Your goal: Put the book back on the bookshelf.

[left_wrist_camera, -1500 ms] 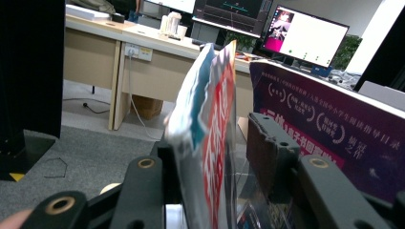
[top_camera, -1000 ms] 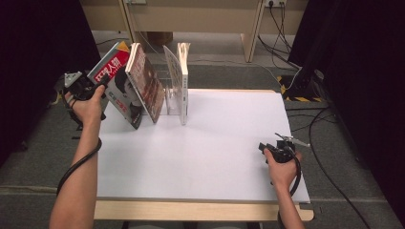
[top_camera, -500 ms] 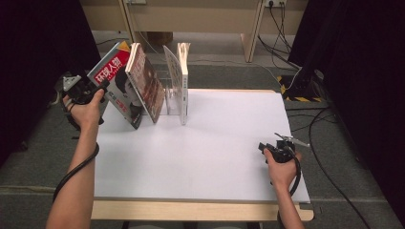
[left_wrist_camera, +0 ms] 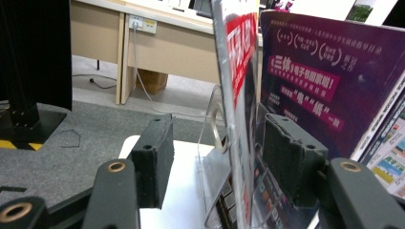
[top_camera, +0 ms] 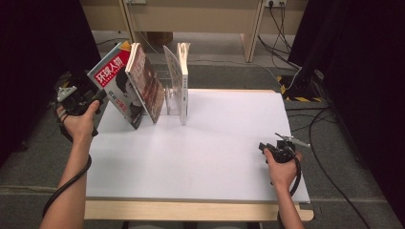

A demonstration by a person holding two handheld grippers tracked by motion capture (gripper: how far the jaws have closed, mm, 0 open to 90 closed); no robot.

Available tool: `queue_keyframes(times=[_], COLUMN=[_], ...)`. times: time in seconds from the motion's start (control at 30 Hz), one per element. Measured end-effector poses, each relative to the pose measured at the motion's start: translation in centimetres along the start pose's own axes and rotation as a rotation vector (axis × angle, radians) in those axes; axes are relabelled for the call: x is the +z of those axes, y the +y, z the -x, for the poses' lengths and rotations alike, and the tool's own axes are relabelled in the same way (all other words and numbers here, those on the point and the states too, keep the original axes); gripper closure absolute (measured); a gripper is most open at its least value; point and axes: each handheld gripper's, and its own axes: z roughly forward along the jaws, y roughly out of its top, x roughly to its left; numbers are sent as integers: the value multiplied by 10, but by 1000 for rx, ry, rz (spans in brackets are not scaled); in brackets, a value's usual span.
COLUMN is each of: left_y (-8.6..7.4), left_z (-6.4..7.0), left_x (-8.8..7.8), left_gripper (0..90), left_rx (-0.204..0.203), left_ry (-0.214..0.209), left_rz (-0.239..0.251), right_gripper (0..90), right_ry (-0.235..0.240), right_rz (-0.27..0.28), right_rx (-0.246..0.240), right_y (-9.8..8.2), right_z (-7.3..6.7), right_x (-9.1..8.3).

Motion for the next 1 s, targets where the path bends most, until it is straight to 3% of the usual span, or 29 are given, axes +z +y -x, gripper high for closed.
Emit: queue_keyframes(times=[0.27,0.53,0.67,0.73,0.8,1.0], left_y=[-6,-14,-17,-16,-13,-14], left_z=[-6,-8,-6,-1,9,10], left_x=[-11,-19,-22,-23,-22,-23], left_gripper=[435,429,427,422,412,411], left_rx=[5,-18,-31,-52,-10,-14], left_ry=[-5,-24,-42,-75,-79,-71], left_rz=[-18,-26,-25,-22,-16,-21], right_gripper=[623,623,623,623,623,623], right_ry=[-2,0,-1,-2,-1,1], right_rz=[3,4,1,2,1,7], right_rx=[-5,-2,1,-1,5,-1], right_y=[0,0,0,0,-1,0], right_z=[0,-1,0,0,-1,0], right_x=[0,0,0,1,2,-1])
